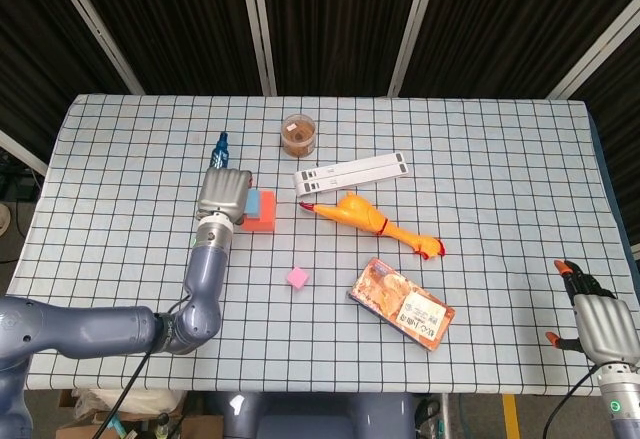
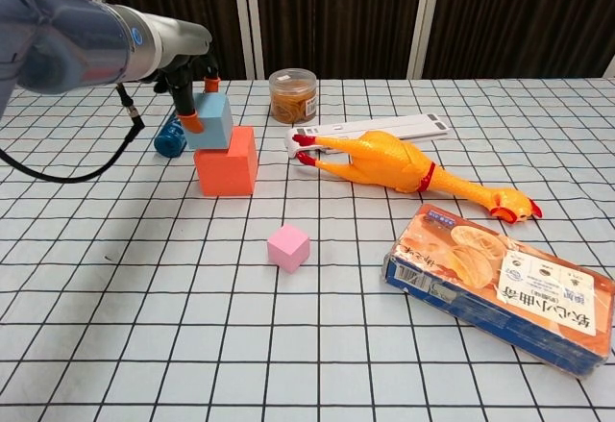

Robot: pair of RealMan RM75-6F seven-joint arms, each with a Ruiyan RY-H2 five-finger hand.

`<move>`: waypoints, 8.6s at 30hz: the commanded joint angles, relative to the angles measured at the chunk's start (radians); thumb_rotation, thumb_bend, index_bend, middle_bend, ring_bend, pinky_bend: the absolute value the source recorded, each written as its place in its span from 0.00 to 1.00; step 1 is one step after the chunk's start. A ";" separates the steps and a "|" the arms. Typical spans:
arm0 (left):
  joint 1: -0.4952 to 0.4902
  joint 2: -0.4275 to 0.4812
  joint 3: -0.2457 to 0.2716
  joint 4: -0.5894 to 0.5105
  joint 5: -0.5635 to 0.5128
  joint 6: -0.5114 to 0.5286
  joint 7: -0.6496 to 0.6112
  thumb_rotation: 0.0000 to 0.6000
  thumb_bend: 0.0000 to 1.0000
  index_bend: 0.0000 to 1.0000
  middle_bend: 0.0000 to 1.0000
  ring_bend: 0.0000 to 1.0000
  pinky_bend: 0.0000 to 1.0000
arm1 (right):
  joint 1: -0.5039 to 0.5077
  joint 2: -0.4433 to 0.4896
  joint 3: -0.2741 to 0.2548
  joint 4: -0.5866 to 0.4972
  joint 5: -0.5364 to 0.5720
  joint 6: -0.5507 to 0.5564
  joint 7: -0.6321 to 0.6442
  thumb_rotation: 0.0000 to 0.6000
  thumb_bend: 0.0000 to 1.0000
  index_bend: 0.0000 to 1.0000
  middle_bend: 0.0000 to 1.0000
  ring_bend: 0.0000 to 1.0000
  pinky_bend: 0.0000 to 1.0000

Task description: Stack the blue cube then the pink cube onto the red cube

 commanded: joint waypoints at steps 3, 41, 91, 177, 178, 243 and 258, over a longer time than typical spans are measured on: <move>-0.001 -0.006 0.001 0.013 0.000 -0.001 -0.002 1.00 0.47 0.55 0.90 0.79 0.87 | 0.001 -0.001 -0.001 0.002 0.001 -0.004 -0.001 1.00 0.13 0.04 0.10 0.18 0.34; 0.003 -0.018 -0.026 0.015 -0.011 0.006 -0.025 1.00 0.47 0.55 0.90 0.79 0.87 | 0.004 -0.004 -0.002 0.001 0.003 -0.003 -0.007 1.00 0.13 0.04 0.10 0.18 0.34; -0.008 -0.017 -0.027 0.019 -0.032 -0.001 0.005 1.00 0.37 0.35 0.90 0.79 0.87 | 0.007 -0.002 -0.004 -0.001 0.015 -0.015 -0.009 1.00 0.13 0.04 0.10 0.18 0.34; 0.054 0.120 0.252 -0.260 0.392 -0.269 -0.303 1.00 0.24 0.30 0.89 0.77 0.86 | 0.016 0.023 -0.003 -0.039 0.059 -0.036 -0.031 1.00 0.13 0.04 0.10 0.18 0.34; 0.055 0.110 0.254 -0.252 0.398 -0.267 -0.307 1.00 0.24 0.30 0.89 0.77 0.86 | 0.016 0.023 -0.003 -0.039 0.059 -0.036 -0.030 1.00 0.13 0.04 0.10 0.18 0.34; -0.103 -0.076 0.301 -0.091 0.301 -0.295 -0.186 1.00 0.27 0.36 0.89 0.77 0.86 | 0.014 0.044 0.002 -0.036 0.070 -0.045 0.016 1.00 0.13 0.05 0.10 0.18 0.34; -0.104 -0.065 0.310 -0.087 0.277 -0.281 -0.187 1.00 0.29 0.38 0.89 0.77 0.86 | 0.014 0.043 -0.001 -0.040 0.066 -0.046 0.014 1.00 0.13 0.05 0.10 0.18 0.34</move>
